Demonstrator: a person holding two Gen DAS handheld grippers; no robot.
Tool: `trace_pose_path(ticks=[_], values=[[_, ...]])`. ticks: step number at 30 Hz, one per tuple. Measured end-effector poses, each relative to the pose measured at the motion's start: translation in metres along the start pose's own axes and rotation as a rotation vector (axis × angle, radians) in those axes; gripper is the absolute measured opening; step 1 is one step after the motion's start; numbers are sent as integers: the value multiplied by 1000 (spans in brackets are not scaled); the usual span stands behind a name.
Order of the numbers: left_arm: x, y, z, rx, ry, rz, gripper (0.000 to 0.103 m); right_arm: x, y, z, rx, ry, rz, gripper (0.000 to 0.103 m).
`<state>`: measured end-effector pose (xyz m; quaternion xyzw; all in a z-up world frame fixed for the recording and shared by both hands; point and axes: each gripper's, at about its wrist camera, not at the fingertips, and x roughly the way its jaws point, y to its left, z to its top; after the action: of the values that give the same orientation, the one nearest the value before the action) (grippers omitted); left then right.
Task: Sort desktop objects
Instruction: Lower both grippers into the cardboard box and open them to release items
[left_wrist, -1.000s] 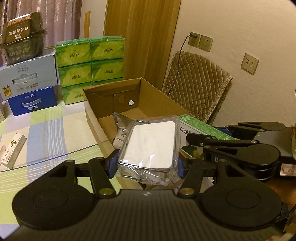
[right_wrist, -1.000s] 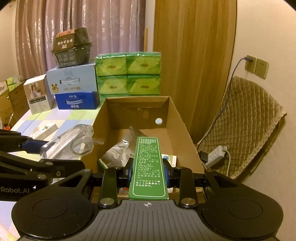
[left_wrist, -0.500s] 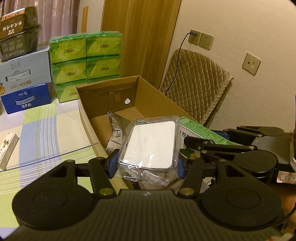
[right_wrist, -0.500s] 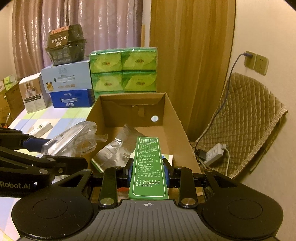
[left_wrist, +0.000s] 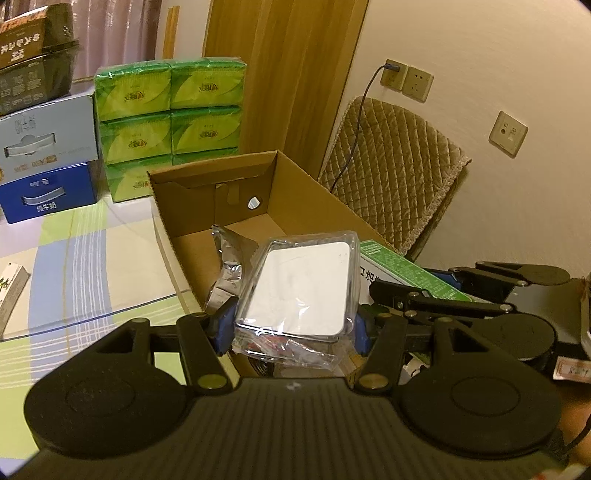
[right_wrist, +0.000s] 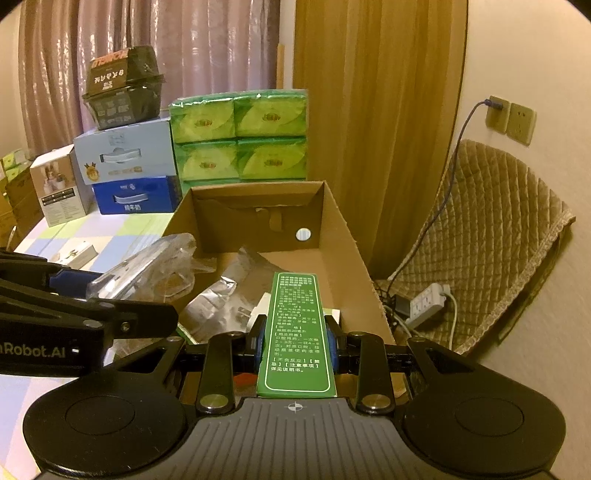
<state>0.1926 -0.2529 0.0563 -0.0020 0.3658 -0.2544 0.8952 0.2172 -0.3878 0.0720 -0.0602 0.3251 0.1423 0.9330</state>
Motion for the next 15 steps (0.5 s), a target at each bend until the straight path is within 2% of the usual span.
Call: trace_pose_path(ticks=[3, 7, 15], values=[[2, 2, 2, -12, -7, -4, 60, 1, -1, 0, 3, 0, -2, 28], [-5, 6, 1, -14, -30, 10, 60, 1, -2, 1, 5, 0, -4, 28], [-29, 33, -10, -83, -63, 57, 63, 5, -1, 4, 18, 0, 7, 28]])
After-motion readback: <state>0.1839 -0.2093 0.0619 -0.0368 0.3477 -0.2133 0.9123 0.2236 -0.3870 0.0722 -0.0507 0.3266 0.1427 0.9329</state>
